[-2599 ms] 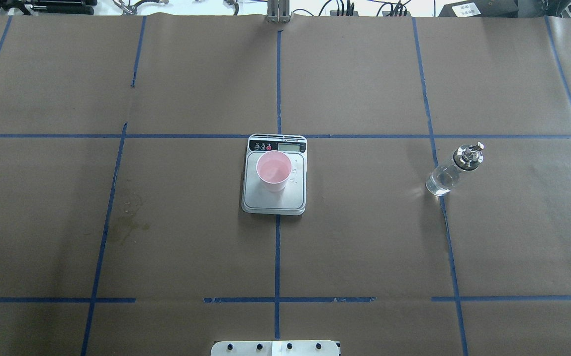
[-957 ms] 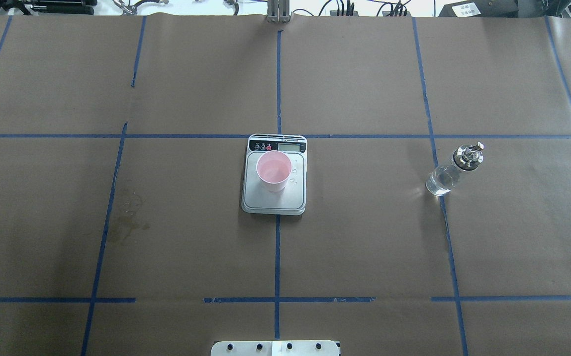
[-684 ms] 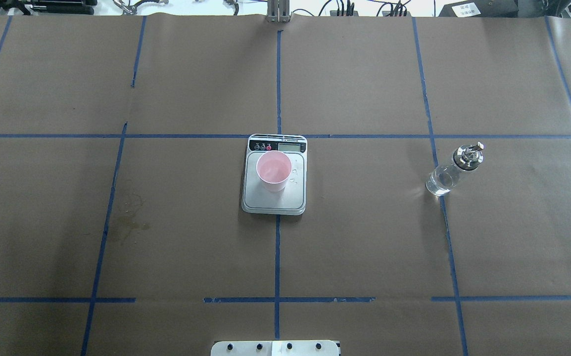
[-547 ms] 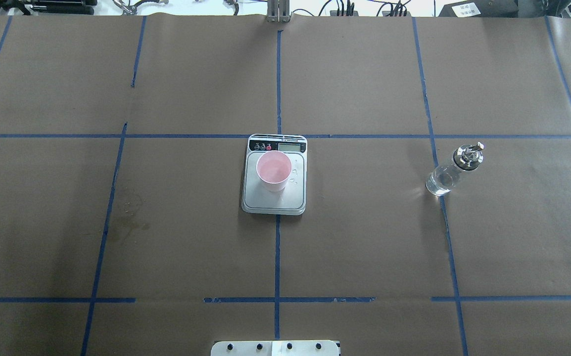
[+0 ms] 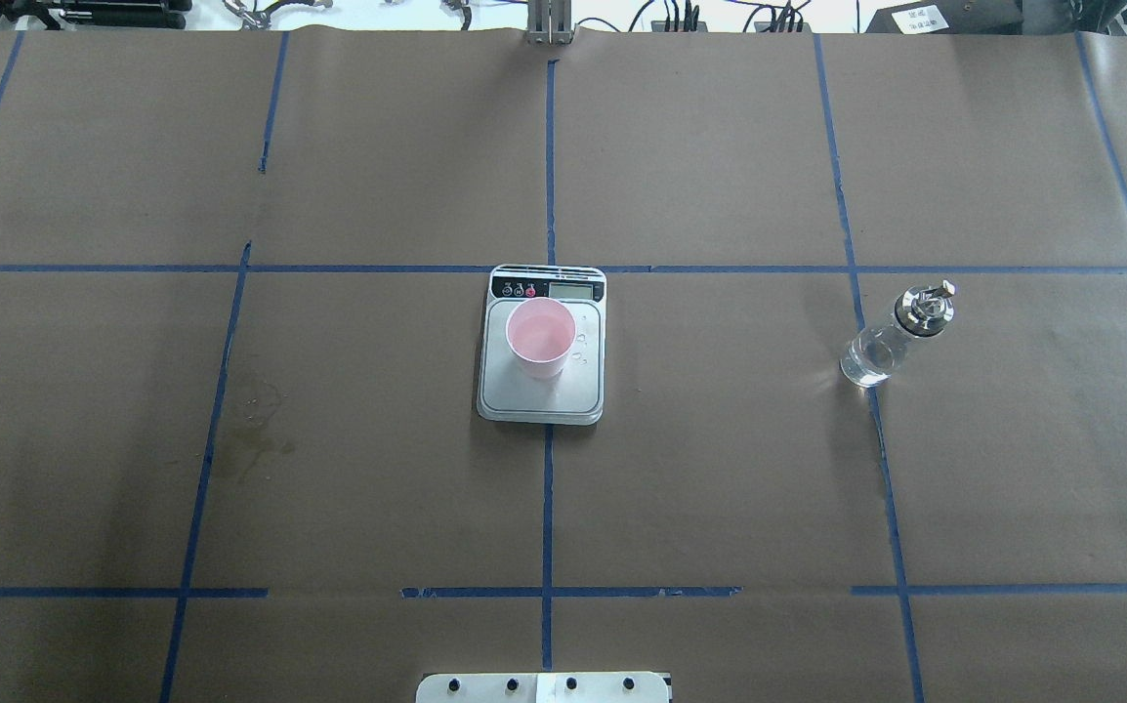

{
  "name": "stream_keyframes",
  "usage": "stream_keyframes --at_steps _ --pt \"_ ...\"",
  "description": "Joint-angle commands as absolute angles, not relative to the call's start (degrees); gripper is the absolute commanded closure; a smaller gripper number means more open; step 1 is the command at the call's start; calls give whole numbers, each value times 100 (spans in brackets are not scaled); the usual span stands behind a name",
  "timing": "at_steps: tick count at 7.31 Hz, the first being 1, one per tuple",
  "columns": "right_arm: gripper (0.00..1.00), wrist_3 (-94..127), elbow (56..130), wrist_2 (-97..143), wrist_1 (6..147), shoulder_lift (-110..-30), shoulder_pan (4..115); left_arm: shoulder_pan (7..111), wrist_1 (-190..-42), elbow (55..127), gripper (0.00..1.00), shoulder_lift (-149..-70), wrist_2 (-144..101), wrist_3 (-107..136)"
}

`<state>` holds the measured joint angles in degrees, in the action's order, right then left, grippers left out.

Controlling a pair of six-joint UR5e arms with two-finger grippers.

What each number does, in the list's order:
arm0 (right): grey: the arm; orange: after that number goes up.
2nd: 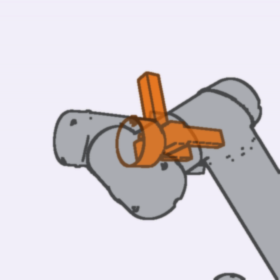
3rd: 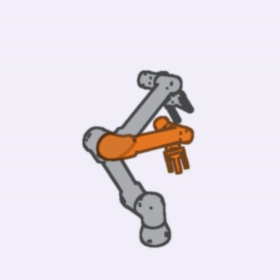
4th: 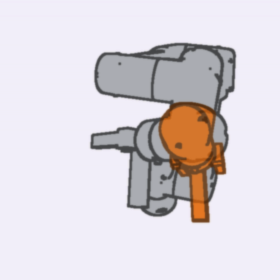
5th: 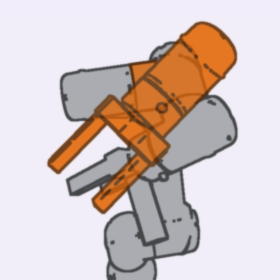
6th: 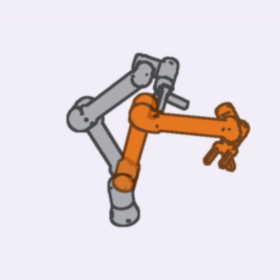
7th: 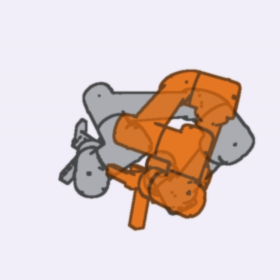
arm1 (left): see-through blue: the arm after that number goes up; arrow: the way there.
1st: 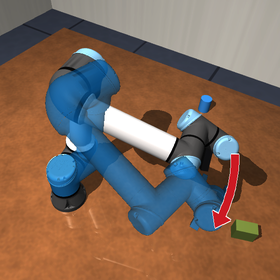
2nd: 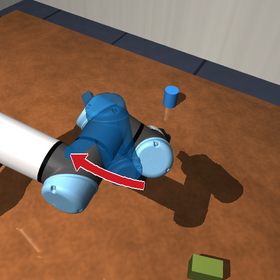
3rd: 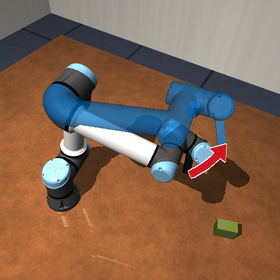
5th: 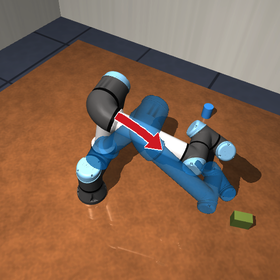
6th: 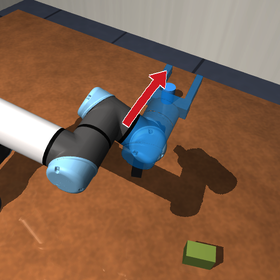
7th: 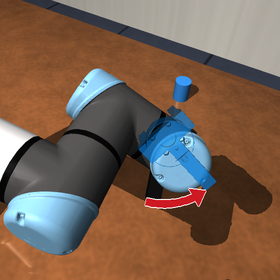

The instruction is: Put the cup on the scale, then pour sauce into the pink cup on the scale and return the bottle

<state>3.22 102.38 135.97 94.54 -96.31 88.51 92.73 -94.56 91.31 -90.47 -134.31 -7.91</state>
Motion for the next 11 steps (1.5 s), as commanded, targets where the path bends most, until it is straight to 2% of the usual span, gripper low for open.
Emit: stream_keyframes --at_steps 1,11 --pt "0 325 10230 13597 9448 -9633 8851 9272 -9448 9123 0 -9044 -13421 -791" --pt "0 1116 10231 13597 9457 -9668 8859 9141 -9000 9123 0 -9026 -13465 -448"
